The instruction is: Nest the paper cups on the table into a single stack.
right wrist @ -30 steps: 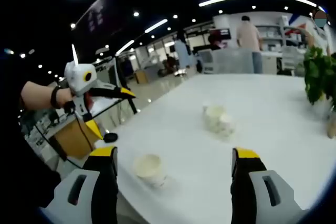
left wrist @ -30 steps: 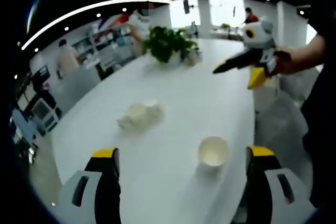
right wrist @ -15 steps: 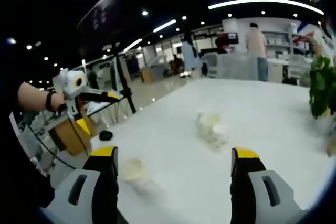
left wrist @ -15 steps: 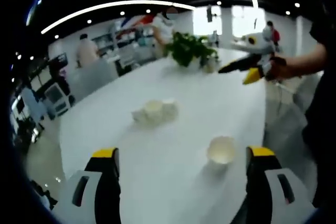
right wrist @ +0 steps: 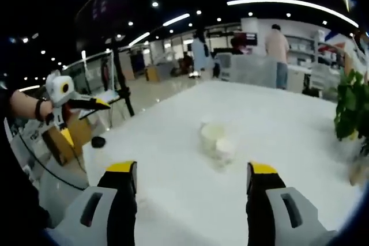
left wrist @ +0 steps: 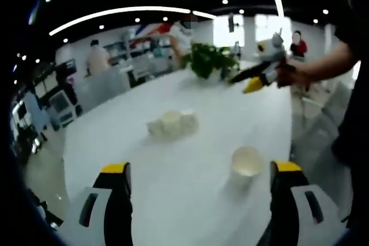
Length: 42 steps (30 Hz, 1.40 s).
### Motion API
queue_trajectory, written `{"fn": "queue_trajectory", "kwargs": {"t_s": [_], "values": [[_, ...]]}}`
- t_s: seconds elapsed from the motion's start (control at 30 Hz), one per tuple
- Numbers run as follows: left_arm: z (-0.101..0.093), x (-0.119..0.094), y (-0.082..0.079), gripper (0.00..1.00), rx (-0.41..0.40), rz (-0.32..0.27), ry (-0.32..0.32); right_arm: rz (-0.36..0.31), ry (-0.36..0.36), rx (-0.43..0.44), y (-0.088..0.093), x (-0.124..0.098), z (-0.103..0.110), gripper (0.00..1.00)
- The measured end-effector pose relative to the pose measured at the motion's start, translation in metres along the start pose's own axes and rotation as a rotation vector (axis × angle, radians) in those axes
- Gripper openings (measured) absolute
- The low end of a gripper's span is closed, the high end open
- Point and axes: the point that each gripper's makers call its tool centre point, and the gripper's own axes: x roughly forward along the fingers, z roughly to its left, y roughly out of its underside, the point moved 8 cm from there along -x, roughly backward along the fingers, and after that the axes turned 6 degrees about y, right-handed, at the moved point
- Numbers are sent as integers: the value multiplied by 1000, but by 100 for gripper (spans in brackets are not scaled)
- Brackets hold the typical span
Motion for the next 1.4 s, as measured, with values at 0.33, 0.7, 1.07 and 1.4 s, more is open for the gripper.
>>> {"fn": "queue_trajectory", "kwargs": {"t_s": [0.33,0.7,1.07,1.4], "values": [[0,4,13,99,22,37,-14,-26,5,-50,-24,38,-24,75],[-7,8,21,99,-35,4,1,44,-51,-121,-23,109,-41,68],[-4,11,31,99,23,45,31,223,-51,-228,14,157,-59,59],[2,15,43,99,-14,35,22,296,-39,-236,28,178,-71,50]]}}
